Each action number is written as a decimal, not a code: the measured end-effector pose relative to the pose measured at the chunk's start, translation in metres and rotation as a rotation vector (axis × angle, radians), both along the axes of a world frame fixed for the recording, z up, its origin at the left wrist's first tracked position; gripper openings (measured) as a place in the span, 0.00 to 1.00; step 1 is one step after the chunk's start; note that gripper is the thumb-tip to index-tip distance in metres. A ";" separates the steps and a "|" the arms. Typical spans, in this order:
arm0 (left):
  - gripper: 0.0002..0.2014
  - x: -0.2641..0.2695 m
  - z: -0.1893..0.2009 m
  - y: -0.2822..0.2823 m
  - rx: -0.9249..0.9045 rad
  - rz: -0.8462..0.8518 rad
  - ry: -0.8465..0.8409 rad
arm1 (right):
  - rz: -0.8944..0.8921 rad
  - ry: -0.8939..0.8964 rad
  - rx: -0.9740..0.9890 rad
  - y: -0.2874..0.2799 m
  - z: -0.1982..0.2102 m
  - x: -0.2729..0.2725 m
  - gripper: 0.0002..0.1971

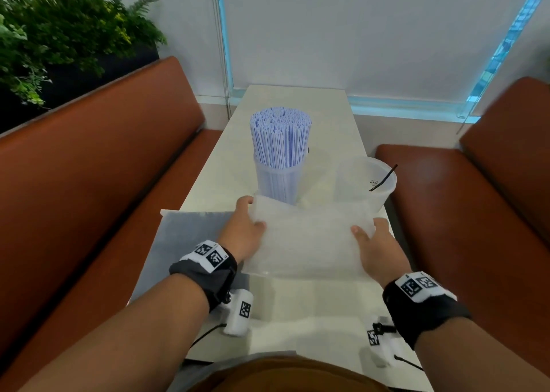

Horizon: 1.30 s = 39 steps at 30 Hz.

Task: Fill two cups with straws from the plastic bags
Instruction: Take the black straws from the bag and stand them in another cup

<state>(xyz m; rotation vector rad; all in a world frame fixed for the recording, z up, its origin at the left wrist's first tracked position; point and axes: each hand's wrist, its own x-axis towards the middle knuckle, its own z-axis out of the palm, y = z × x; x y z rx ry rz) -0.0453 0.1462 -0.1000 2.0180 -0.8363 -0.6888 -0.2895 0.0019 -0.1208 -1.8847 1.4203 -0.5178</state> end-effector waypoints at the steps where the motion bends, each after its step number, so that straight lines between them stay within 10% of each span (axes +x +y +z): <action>1: 0.32 -0.006 -0.004 0.001 0.066 -0.067 -0.087 | 0.002 0.041 0.017 0.001 -0.010 -0.010 0.23; 6: 0.38 -0.045 -0.016 -0.007 0.062 -0.360 -0.559 | 0.023 0.214 0.074 0.004 -0.043 -0.037 0.27; 11: 0.41 -0.076 -0.051 -0.010 0.514 -0.860 -0.672 | 0.015 0.528 -0.088 0.012 -0.043 -0.045 0.40; 14: 0.45 -0.078 -0.068 -0.007 0.603 -0.877 -0.684 | 0.267 0.555 -0.379 0.023 -0.036 -0.033 0.47; 17: 0.48 -0.081 -0.076 -0.005 0.619 -0.880 -0.688 | 0.538 0.739 -0.262 0.034 -0.041 -0.020 0.55; 22: 0.53 -0.083 -0.083 0.003 0.648 -0.902 -0.692 | 0.571 0.861 0.011 0.036 -0.063 -0.025 0.66; 39: 0.60 -0.089 -0.099 0.016 0.672 -0.961 -0.730 | 0.690 0.868 0.000 0.052 -0.078 -0.039 0.73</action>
